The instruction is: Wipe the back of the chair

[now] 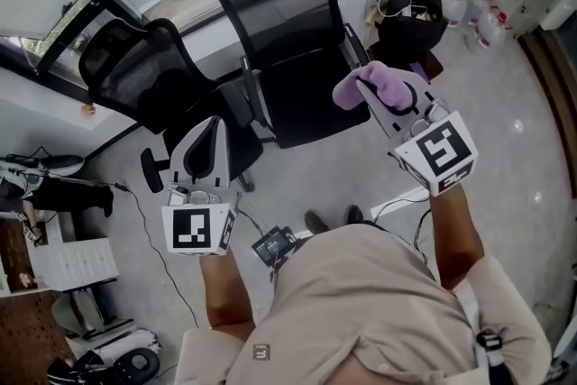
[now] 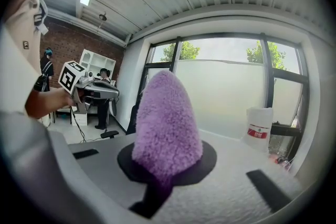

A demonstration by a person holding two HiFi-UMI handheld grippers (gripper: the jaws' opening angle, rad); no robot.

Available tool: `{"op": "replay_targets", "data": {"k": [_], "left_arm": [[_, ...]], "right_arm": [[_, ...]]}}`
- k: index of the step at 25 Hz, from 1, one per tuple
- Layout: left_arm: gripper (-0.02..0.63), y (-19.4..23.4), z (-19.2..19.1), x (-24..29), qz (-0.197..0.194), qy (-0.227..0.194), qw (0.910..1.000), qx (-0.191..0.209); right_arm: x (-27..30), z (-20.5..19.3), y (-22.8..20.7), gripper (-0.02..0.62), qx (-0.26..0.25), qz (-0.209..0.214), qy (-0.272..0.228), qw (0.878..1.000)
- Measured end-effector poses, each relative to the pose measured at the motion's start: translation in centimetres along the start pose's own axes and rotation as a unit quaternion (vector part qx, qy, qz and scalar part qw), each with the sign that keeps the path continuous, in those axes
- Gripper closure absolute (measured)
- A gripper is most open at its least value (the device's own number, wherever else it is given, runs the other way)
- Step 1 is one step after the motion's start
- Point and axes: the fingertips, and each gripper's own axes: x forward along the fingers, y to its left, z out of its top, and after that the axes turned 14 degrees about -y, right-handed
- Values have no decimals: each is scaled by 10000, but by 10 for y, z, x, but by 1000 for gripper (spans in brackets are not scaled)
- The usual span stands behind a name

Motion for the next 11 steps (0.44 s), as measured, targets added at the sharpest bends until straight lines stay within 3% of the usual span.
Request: {"op": "replay_targets", "data": {"k": [11], "left_arm": [[600,-32,-9,14,-67,100,9999,33]], "right_arm": [[-19,-26,-15,583,215,31,95,9997]]}}
